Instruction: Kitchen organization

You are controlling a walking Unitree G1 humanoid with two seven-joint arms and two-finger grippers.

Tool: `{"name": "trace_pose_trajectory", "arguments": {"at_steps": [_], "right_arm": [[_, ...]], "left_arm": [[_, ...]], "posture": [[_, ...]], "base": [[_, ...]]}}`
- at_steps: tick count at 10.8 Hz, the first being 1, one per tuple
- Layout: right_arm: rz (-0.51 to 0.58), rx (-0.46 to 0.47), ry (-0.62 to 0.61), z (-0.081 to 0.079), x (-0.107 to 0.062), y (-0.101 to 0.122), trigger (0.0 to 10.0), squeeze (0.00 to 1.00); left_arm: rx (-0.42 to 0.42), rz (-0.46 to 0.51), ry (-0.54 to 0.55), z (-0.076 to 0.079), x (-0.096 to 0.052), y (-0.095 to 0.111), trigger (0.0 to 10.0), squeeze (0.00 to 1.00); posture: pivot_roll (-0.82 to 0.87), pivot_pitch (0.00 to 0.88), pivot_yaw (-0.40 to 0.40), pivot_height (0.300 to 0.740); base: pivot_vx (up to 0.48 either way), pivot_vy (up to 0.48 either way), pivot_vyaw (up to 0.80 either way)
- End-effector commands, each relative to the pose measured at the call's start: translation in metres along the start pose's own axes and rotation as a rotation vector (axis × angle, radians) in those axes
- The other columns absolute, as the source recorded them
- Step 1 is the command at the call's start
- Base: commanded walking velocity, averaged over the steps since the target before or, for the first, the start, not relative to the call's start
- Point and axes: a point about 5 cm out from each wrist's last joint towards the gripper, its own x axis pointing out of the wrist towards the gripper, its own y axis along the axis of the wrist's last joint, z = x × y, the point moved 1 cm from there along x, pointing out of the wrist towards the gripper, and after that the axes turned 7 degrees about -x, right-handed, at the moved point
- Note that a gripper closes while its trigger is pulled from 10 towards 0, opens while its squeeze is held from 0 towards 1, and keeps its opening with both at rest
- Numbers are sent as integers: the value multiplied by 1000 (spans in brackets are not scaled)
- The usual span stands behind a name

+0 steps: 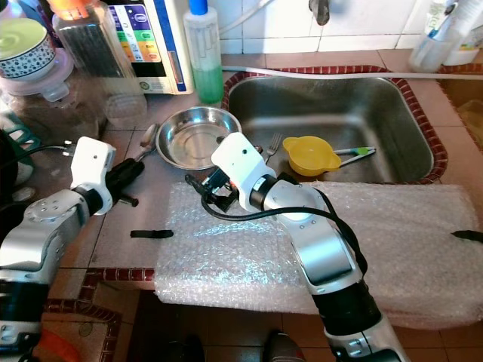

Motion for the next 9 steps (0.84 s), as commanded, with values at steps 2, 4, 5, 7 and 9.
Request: {"name": "trace_pose_trajectory", "arguments": {"at_steps": [2, 4, 5, 7, 9], "right_arm": [[18, -14, 5, 0, 3, 4, 10000, 216], [20, -17, -4, 2, 3, 4, 10000, 216], [22, -19, -6, 3, 4, 3, 10000, 220], [25, -23, -12, 4, 4, 4, 10000, 220], [43, -21, -47, 9, 7, 5, 10000, 216]], "left_arm": [[-32, -90, 130, -23, -14, -28, 0, 0], [-43, -8, 210, -27, -24, -19, 0, 0], [-51, 42, 252, -27, -31, -20, 0, 0], [-95, 119, 277, -25, -40, -16, 0, 0], [-86, 310, 203, -6, -51, 8, 0, 0]], "posture": [[-93, 218, 62, 740], [-87, 218, 61, 740], [-85, 217, 59, 740], [-78, 217, 58, 740], [-67, 217, 54, 740]], "base": [[0, 0, 0], [0, 0, 0], [0, 0, 0], [0, 0, 0], [0, 0, 0]]}}
